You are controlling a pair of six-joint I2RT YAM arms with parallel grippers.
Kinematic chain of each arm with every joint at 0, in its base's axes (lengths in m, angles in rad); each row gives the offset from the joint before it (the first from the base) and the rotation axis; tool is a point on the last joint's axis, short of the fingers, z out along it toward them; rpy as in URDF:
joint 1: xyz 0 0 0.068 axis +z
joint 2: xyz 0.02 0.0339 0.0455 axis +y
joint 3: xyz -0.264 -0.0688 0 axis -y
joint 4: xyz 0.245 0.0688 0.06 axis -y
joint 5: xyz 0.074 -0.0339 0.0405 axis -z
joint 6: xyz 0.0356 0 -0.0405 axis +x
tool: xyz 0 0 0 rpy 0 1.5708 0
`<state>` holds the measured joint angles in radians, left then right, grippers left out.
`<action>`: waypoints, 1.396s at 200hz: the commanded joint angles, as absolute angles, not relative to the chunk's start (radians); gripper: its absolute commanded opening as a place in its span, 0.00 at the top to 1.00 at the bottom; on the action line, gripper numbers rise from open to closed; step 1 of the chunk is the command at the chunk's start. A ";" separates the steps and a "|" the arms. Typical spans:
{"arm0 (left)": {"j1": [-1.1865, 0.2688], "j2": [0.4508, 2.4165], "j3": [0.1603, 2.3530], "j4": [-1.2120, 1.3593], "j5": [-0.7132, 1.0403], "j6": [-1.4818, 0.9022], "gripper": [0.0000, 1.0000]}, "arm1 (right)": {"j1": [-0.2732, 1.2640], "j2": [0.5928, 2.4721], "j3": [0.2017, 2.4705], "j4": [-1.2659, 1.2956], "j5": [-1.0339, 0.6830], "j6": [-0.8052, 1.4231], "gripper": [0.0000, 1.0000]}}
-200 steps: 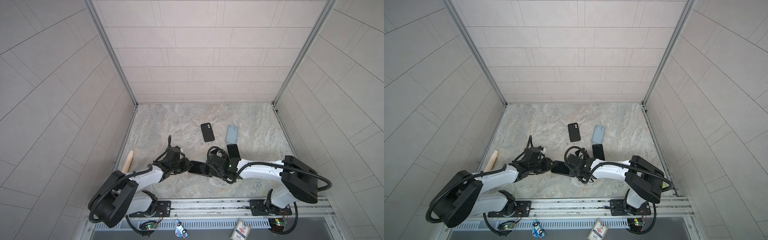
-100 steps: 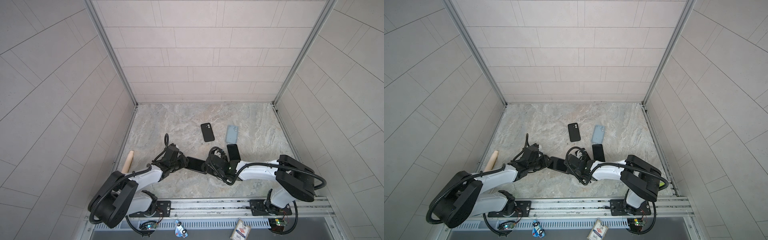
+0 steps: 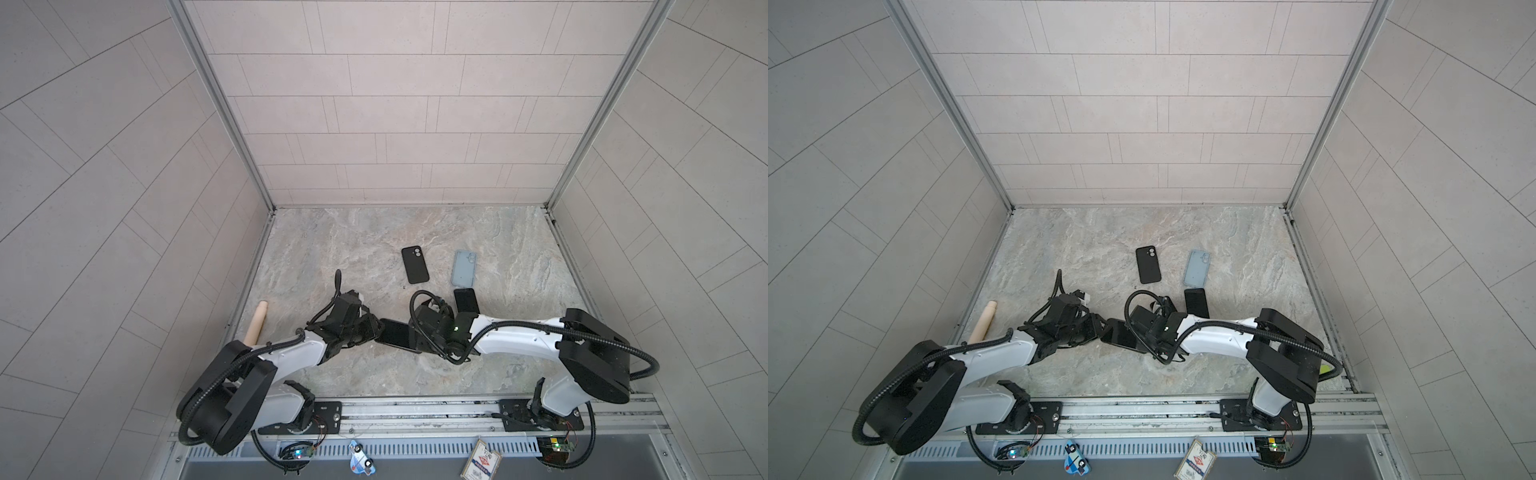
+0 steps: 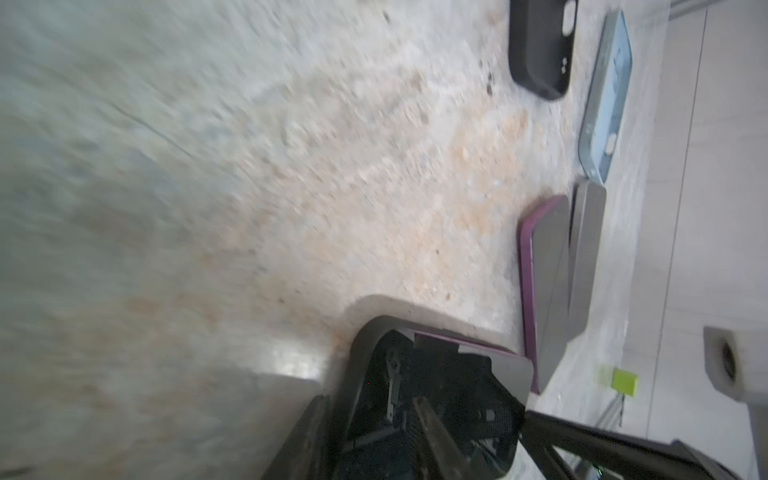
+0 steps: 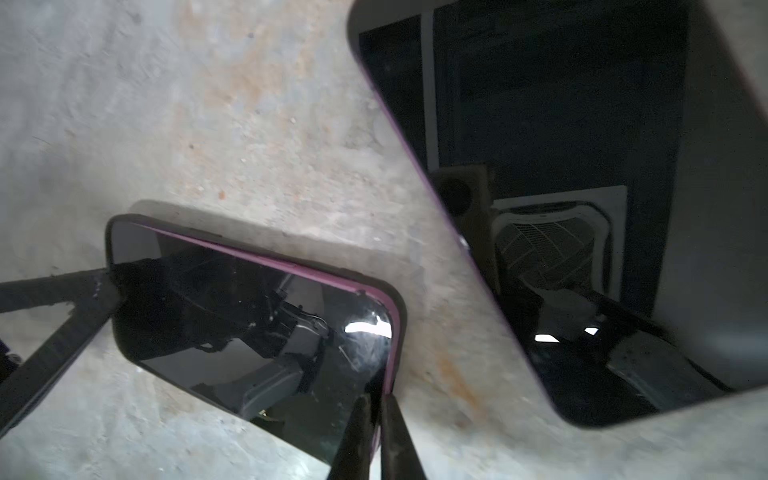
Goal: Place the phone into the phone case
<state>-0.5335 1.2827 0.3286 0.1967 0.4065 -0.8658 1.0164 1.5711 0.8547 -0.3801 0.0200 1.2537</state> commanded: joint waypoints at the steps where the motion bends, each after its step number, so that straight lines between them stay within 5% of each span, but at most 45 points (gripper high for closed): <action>1: -0.552 1.304 0.298 0.120 0.515 -0.885 0.60 | 0.997 1.508 0.849 -0.518 0.018 1.197 0.89; 57: -0.552 1.310 0.297 0.119 0.526 -0.885 0.60 | 0.980 1.409 0.763 -0.439 -0.037 1.192 0.80; 171: -0.553 1.173 0.285 -0.084 0.517 -0.842 0.56 | 0.983 1.399 0.683 -0.309 -0.090 1.206 0.86; 279: -0.553 1.251 0.278 0.012 0.552 -0.866 0.66 | 0.982 1.424 0.666 -0.285 -0.093 1.226 0.89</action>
